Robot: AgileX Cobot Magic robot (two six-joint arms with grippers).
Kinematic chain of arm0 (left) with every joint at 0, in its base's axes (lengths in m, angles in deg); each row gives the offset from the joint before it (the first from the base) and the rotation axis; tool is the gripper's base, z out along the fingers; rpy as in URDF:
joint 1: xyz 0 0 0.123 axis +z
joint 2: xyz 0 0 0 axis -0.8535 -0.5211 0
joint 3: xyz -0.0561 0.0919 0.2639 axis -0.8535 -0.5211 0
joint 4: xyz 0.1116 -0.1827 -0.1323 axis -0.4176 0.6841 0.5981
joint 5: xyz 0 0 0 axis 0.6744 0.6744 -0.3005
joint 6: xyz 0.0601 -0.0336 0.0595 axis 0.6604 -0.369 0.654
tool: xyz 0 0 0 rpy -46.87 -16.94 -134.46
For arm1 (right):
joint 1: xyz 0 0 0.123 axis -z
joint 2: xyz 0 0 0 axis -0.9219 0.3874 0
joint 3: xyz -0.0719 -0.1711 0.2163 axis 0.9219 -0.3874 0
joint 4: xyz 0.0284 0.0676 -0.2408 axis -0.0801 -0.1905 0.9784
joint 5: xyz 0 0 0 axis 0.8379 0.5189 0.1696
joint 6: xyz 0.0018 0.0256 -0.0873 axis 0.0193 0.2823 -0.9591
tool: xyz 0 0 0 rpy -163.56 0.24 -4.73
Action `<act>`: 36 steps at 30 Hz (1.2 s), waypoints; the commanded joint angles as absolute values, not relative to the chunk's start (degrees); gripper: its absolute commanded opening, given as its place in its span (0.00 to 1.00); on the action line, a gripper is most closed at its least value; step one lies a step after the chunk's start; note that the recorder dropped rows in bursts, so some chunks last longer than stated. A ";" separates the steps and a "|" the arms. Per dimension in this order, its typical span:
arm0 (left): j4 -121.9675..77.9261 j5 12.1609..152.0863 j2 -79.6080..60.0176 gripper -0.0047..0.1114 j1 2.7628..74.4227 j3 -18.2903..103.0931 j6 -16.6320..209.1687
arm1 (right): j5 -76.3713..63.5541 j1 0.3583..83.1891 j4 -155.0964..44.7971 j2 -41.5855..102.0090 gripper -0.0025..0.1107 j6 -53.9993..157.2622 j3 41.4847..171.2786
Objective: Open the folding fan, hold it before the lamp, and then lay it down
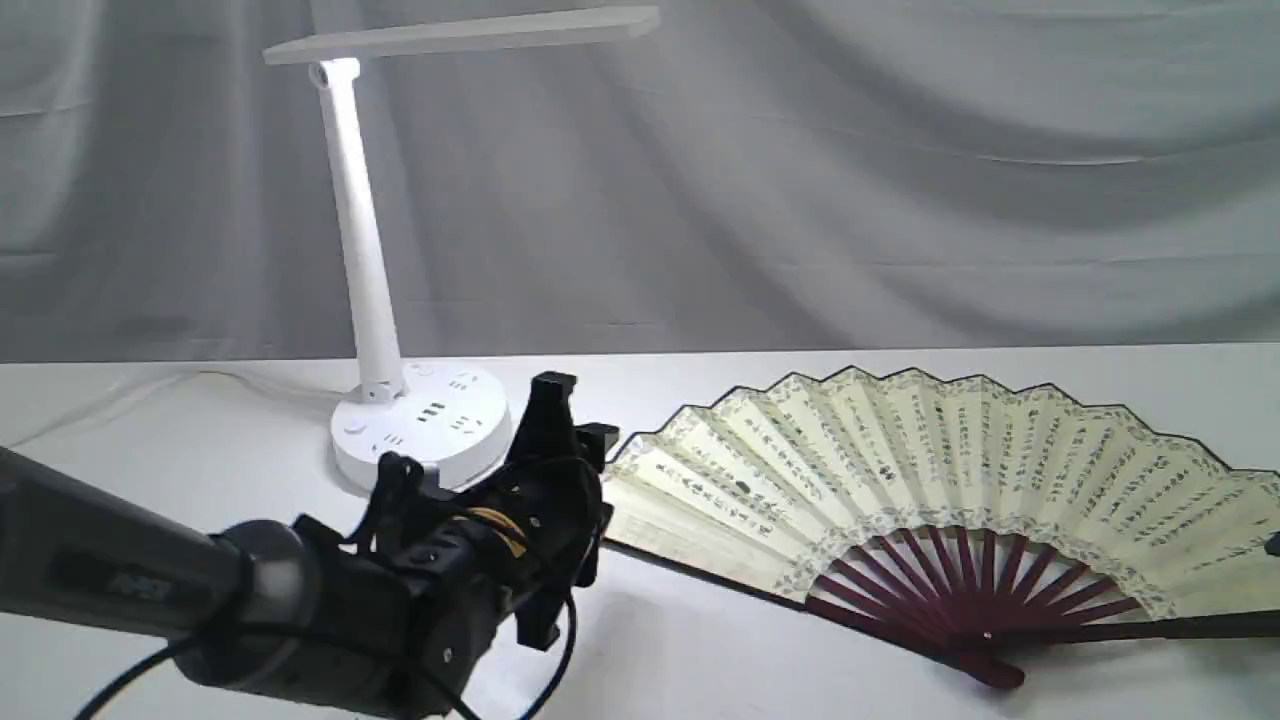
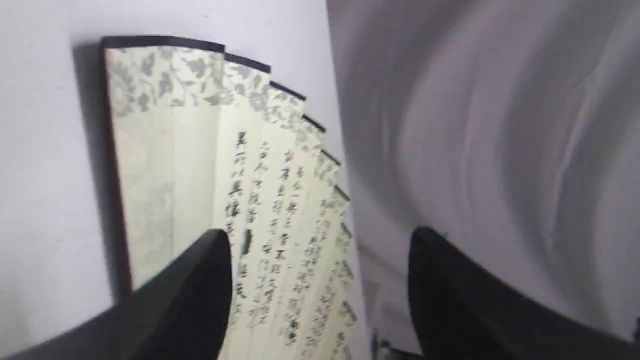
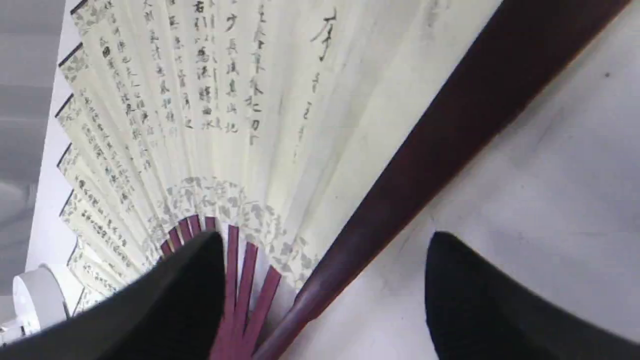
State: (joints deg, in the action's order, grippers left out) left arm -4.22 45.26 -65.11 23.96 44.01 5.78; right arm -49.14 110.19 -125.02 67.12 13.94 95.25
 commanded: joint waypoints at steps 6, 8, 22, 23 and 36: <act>-23.95 69.47 -56.81 0.41 29.08 44.04 5.56 | -48.37 105.16 -116.41 59.93 0.48 19.81 95.24; -28.96 73.23 -54.65 0.35 29.71 44.04 5.56 | -47.53 102.71 -115.00 58.39 0.47 19.81 95.24; -32.11 101.99 -41.79 0.04 30.11 44.04 19.90 | -46.63 86.85 -90.96 48.72 0.47 33.15 95.24; -32.11 104.16 -41.06 0.04 30.11 44.04 21.72 | -46.75 85.64 -88.45 48.25 0.47 34.70 95.24; -1.98 127.69 -35.25 0.04 41.73 44.04 72.91 | -50.16 74.25 -66.68 42.79 0.47 48.96 95.24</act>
